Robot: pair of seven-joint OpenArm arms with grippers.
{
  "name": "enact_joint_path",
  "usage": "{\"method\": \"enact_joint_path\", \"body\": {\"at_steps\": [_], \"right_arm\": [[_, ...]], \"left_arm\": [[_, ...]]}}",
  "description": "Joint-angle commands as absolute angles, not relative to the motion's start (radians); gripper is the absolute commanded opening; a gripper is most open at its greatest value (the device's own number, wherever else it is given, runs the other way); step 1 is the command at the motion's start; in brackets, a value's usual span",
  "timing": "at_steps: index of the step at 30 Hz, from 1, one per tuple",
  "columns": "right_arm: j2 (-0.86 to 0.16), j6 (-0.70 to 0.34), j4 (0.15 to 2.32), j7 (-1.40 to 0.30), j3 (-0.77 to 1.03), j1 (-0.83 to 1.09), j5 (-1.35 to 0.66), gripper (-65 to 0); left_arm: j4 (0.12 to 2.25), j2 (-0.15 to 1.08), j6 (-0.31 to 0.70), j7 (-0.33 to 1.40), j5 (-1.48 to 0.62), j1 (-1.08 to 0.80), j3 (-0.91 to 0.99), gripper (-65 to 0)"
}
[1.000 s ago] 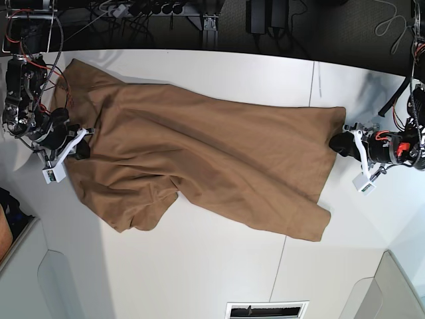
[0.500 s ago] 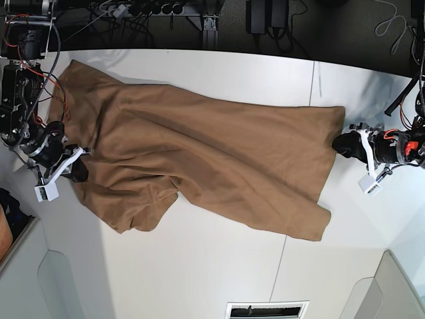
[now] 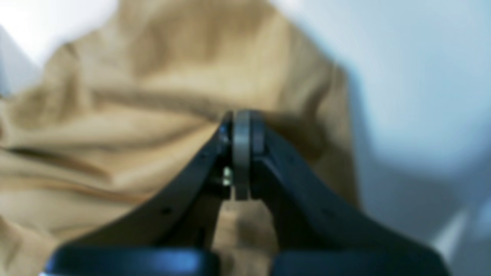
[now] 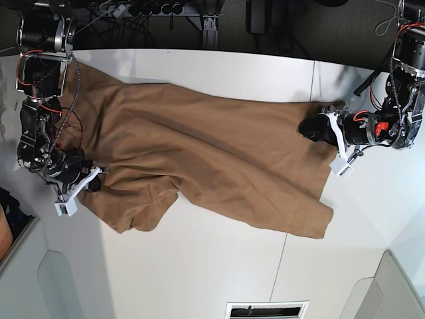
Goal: Layout the t-shirt on the table in an organized manner, then fold the t-shirt properly
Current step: 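Drag both held corners away from the table edge to flatten the shirt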
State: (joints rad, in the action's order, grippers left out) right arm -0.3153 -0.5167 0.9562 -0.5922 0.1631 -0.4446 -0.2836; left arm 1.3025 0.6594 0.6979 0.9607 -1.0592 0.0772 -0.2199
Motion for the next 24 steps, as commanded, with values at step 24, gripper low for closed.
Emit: {"method": "enact_joint_path", "body": {"at_steps": [24], "right_arm": [[-0.448, -0.493, 1.014, -0.587, 0.171, -0.445, -0.430, -65.0]], "left_arm": [[1.421, 0.765, 0.698, 1.108, -1.264, -0.081, -0.089, -50.5]]}}
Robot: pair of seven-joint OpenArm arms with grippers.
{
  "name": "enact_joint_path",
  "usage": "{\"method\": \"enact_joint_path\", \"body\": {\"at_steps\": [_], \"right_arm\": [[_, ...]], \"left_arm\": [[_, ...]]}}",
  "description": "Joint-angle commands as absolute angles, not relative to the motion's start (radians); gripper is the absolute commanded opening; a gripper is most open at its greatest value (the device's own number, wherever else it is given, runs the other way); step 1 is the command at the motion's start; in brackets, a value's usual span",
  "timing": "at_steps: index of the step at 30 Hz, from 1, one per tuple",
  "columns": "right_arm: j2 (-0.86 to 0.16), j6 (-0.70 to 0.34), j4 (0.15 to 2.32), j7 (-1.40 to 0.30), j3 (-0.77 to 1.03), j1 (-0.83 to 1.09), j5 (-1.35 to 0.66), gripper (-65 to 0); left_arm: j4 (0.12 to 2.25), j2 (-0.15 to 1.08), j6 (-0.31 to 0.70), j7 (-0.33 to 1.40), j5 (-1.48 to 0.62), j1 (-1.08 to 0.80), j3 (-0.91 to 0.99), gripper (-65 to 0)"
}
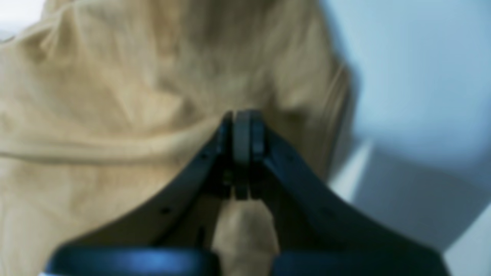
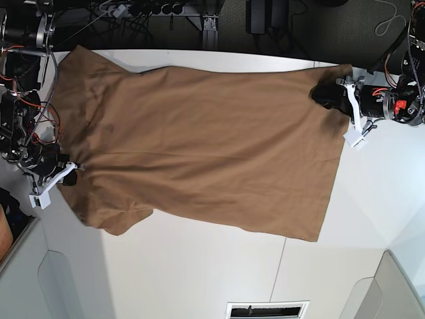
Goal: Layout the t-shirt on the table in an organized manner, then fold the t-shirt properly
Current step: 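Drag both held corners away from the table edge to flatten the shirt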
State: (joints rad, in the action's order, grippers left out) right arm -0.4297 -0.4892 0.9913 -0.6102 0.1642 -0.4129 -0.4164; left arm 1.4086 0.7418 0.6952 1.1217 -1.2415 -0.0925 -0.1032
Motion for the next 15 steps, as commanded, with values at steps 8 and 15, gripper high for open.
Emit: {"method": "enact_joint_path", "body": {"at_steps": [8, 15], "right_arm": [[-0.448, -0.493, 1.224, -0.714, 0.177, -0.422, -0.489, -65.0], [-0.412, -0.498, 1.259, -0.715, 0.177, -0.332, -0.564, -65.0]], "left_arm": [[1.532, 0.765, 0.698, 1.097, -1.260, -0.081, 0.115, -38.8], [1.532, 0.764, 0.698, 0.993, -1.144, -0.084, 0.133, -38.7]]}}
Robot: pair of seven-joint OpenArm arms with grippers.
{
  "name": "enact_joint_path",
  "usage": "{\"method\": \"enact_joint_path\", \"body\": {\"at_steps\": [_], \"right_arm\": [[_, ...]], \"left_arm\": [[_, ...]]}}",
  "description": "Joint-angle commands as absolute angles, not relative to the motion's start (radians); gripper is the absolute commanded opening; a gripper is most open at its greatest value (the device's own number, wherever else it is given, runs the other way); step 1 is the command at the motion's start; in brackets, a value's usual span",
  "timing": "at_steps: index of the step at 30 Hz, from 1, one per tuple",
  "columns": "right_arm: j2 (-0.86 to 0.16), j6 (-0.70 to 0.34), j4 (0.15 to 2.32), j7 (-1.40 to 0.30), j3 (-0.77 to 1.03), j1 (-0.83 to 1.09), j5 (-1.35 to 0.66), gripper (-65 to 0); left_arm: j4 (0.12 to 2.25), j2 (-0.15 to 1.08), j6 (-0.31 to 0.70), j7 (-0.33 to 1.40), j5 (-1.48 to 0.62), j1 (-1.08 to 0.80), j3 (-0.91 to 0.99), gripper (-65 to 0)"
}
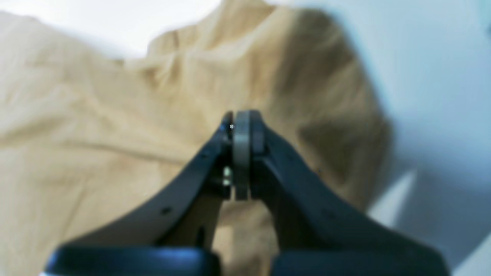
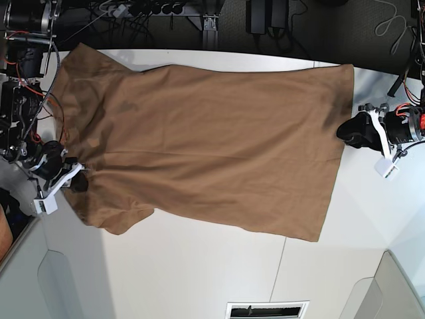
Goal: Layout the t-shirt on the table in an organized manner, then fold the t-shirt properly
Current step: 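Drag both held corners away from the table edge to flatten the shirt, then lift the shirt's hem corners with both grippers and stretch them apart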
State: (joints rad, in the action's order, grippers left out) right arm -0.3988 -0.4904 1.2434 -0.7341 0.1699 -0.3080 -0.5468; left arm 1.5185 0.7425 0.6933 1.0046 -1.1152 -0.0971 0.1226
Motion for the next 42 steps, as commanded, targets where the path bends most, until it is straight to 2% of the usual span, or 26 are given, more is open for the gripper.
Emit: {"method": "enact_joint_path", "body": {"at_steps": [1, 7, 13, 19, 22, 27, 28, 30, 31, 32, 38, 42], "right_arm": [[-0.400, -0.506, 1.259, -0.716, 0.177, -0.316, -0.565, -65.0], [-0.385, -0.522, 1.303, -0.734, 0.185, -0.216, -0.589, -65.0], [-0.404, -0.530, 1.536, -0.806, 0.297, -0.058, -0.648, -65.0], [-0.429, -0.535, 1.657, -0.843, 0.468, 0.144, -0.724, -65.0], [-0.429, -0.575, 1.710, -0.885, 0.591, 0.262, -0.786, -65.0], [-0.430, -0.582, 1.749, -0.944, 0.761, 0.415, -0.860, -65.0], [-0.429, -0.579, 1.748, -0.949, 0.778, 0.445, -0.865, -61.3], [-0.429, -0.571, 1.747, -0.939, 0.788, 0.504, -0.865, -44.9], [-0.429, -0.571, 1.746, -0.931, 0.788, 0.525, -0.866, -39.0], [-0.426, -0.571, 1.743, -0.923, 0.787, 0.535, -0.875, -35.9], [-0.414, -0.571, 1.707, -0.901, 0.764, 0.505, -0.874, -35.5], [-0.412, -0.571, 1.638, -0.894, 0.687, 0.470, -0.870, -35.5]], "left_arm": [[1.532, 0.764, 0.698, 0.959, -1.112, -0.084, 0.133, -38.7], [1.531, 0.765, 0.698, 0.984, -1.126, -0.087, 0.134, -38.8], [1.533, 0.765, 0.698, 1.025, -1.210, -0.163, 0.218, -39.0], [1.533, 0.764, 0.698, 1.034, -1.230, -0.271, 0.257, -39.0], [1.532, 0.763, 0.698, 1.005, -1.229, -0.337, 0.270, -39.0], [1.532, 0.742, 0.698, 0.999, -1.193, -0.353, 0.322, -38.9], [1.532, 0.739, 0.698, 0.998, -1.193, -0.355, 0.336, -38.5], [1.532, 0.736, 0.698, 0.998, -1.193, -0.356, 0.360, -35.7], [1.532, 0.734, 0.698, 0.996, -1.193, -0.355, 0.370, -34.1], [1.532, 0.734, 0.698, 0.988, -1.193, -0.355, 0.375, -32.9], [1.525, 0.724, 0.698, 0.971, -1.143, -0.356, 0.374, -32.6], [1.477, 0.723, 0.698, 0.960, -1.139, -0.355, 0.374, -30.1]]}}
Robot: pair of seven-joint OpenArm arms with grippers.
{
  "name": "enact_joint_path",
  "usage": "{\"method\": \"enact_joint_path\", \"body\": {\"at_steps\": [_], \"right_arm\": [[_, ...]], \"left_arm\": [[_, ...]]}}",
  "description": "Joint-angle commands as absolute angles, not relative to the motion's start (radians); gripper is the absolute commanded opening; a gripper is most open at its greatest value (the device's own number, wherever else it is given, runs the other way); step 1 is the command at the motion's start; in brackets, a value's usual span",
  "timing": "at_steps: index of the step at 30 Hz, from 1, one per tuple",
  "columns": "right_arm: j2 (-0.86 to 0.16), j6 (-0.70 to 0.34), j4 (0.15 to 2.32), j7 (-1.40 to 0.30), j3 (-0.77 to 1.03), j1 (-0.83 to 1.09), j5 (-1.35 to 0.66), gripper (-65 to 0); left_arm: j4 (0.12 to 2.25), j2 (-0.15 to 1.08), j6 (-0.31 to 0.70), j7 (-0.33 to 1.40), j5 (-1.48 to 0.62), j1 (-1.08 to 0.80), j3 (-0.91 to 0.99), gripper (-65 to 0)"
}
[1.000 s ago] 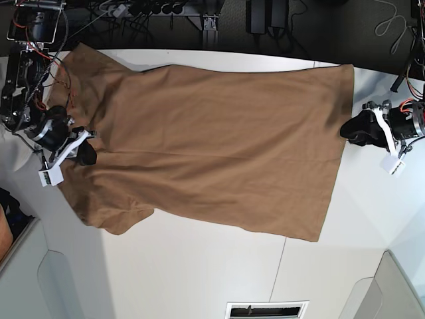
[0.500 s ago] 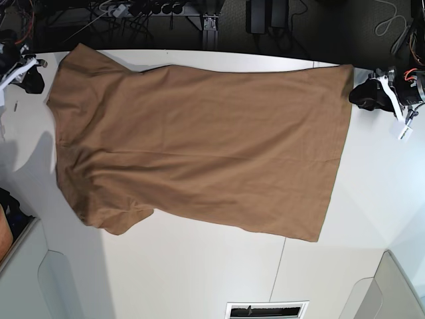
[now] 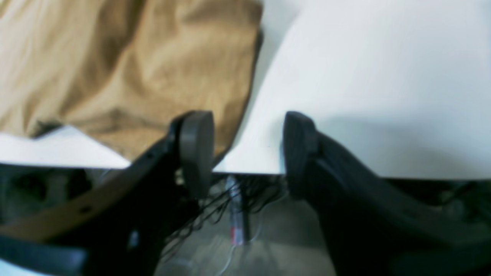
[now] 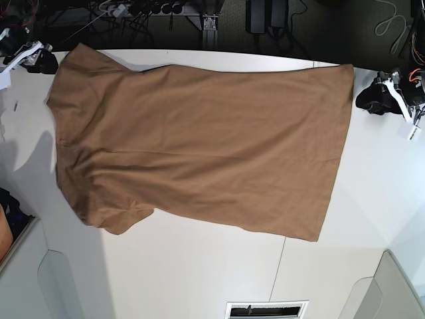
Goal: Layout the t-shirt on the table in an organized manner, then fold the t-shirt properly
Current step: 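Lift the shirt's hem corners with both grippers and stretch them apart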
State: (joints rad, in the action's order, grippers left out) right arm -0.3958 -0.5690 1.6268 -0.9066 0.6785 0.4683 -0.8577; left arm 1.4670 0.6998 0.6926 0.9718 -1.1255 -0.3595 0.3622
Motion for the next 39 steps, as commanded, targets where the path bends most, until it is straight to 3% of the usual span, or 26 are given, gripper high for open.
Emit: {"method": "enact_joint_path", "body": {"at_steps": [1, 8, 23, 29, 39], "right_arm": [[-0.412, -0.571, 1.619, -0.894, 0.663, 0.464, -0.867, -35.5], [-0.403, -0.571, 1.593, -0.894, 0.604, 0.458, -0.864, -35.5], [-0.360, -0.572, 1.593, -0.921, 0.602, 0.457, -0.883, -35.8], [-0.360, -0.572, 1.593, -0.920, 0.602, 0.457, -0.883, -48.2], [-0.360, -0.572, 1.593, -0.920, 0.602, 0.457, -0.883, -48.2]], "left_arm": [[1.456, 0.723, 0.698, 0.960, -1.139, -0.355, 0.374, -30.1], [1.365, 0.723, 0.698, 0.953, -1.139, -0.355, 0.374, -30.1], [1.415, 0.723, 0.698, 1.058, -1.245, -0.427, 0.374, -30.2], [1.449, 0.696, 0.698, 1.001, -1.183, -0.454, 0.374, -30.2], [1.449, 0.643, 0.698, 0.984, -1.127, -0.451, 0.364, -31.0]]}}
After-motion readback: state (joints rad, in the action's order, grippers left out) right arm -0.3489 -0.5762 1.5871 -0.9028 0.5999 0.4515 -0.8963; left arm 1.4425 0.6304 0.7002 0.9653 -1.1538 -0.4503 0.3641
